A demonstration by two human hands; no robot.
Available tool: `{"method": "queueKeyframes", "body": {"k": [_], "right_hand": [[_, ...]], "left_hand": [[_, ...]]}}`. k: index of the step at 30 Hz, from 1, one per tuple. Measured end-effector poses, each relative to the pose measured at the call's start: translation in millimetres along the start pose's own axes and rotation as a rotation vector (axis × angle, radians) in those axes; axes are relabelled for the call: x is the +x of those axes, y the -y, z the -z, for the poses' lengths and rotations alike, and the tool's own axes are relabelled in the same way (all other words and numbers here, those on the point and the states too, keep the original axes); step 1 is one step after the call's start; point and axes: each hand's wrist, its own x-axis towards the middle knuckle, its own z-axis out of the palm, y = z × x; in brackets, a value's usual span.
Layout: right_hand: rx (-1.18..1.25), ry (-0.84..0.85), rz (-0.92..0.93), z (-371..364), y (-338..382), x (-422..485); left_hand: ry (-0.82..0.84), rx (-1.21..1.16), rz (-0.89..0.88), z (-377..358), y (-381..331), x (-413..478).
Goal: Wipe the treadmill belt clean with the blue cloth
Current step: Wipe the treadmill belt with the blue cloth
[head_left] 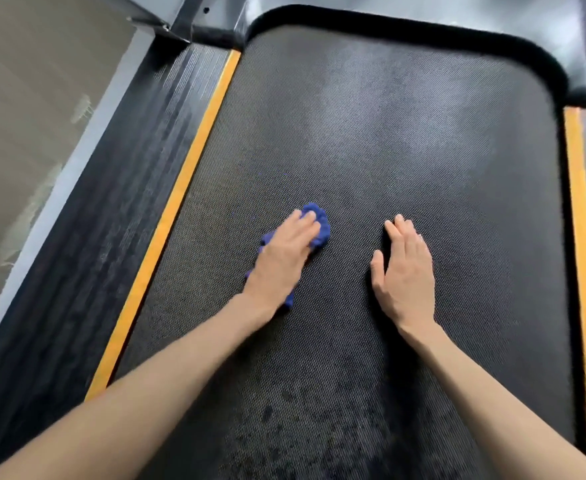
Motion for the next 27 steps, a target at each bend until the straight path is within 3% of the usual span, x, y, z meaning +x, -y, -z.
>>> {"method": "queueKeyframes", "body": {"k": [4, 8, 13, 16, 21, 23, 27], "right_hand": [[-0.002, -0.004, 0.012, -1.4, -0.7, 0.0], [0.02, -0.006, 0.02, -1.5, -1.8, 0.2], [0.046, 0.001, 0.013, 0.4, -1.7, -0.4], [0.047, -0.002, 0.005, 0.4, -2.2, -0.7], [0.034, 0.0, 0.003, -1.0, -2.3, -1.4], [0.037, -0.002, 0.003, -1.1, -1.4, -1.2], [0.034, -0.005, 0.008, 0.2, -1.0, -2.0]], "left_hand": [[0.26, -0.007, -0.28, -27.0, -35.9, -90.7], [0.185, 0.15, -0.421, -18.4, -24.9, -110.0], [-0.093, 0.227, -0.062, 15.9, 44.8, -47.3], [-0.097, 0.296, 0.037, 43.1, 81.3, -13.9], [-0.126, 0.21, 0.115, 46.1, 69.1, -14.3], [-0.057, 0.202, -0.005, 37.5, 54.2, -40.0], [0.274, 0.137, -0.29, 19.3, 9.5, -132.9]]}}
